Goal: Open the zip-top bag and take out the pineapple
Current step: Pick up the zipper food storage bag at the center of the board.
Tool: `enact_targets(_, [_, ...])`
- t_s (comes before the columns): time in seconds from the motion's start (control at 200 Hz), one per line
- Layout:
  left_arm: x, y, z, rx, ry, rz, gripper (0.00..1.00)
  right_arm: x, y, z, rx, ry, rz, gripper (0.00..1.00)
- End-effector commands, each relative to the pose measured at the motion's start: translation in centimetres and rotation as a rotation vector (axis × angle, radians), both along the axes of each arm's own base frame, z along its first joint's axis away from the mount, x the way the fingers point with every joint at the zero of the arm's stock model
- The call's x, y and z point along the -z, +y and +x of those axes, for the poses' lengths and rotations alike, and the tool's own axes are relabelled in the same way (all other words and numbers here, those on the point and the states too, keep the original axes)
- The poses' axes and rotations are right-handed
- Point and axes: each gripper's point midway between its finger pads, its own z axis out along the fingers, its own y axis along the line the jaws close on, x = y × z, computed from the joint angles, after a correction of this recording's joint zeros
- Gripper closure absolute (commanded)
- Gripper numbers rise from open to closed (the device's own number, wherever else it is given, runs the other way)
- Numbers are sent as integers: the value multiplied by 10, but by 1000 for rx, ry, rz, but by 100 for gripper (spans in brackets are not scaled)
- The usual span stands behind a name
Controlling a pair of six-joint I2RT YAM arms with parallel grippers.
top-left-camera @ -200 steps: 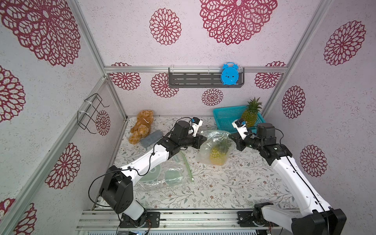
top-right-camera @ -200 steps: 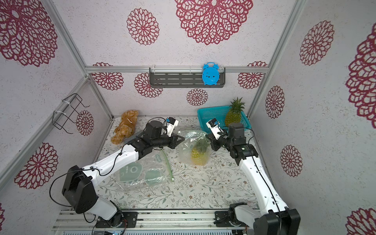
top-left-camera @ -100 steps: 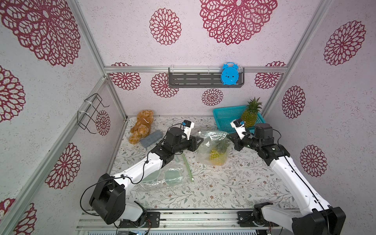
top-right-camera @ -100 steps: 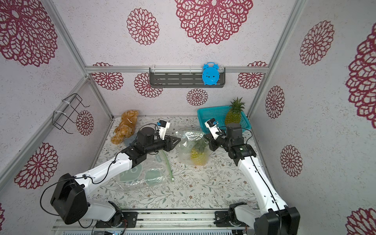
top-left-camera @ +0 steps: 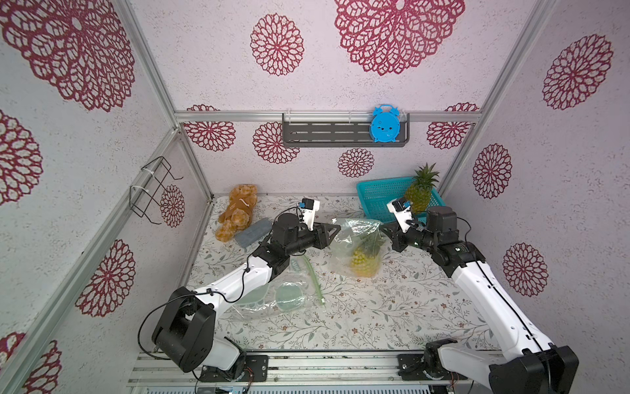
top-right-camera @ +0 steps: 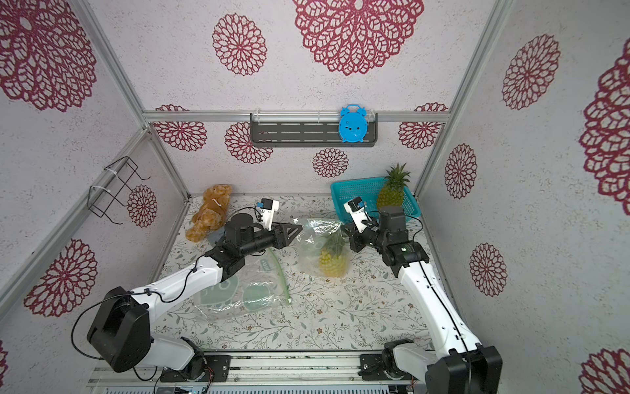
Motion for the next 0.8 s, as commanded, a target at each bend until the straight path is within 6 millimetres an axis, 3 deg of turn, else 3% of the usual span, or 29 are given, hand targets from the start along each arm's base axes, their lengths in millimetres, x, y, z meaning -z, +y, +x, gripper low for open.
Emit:
enact_targets(0.0, [-14, -5, 5, 13, -37, -36, 63, -23, 6, -3, -26, -61, 46, 100])
enact_targets(0.165, [-13, -4, 5, 9, -32, -31, 84, -28, 8, -3, -33, -64, 51, 94])
enact_targets(0.305, [-19, -1, 3, 6, -47, -30, 100, -36, 12, -7, -68, -76, 62, 82])
enact_targets(0.36, [-21, -1, 1, 7, -52, -20, 100, -41, 15, -9, -81, -88, 66, 72])
enact_targets(0.525, [-23, -2, -1, 24, -54, 8, 100, -56, 33, -14, -159, -132, 59, 56])
enact_targets(0.795, [-27, -5, -5, 50, -65, 32, 100, -62, 79, -15, -346, -158, -6, 49])
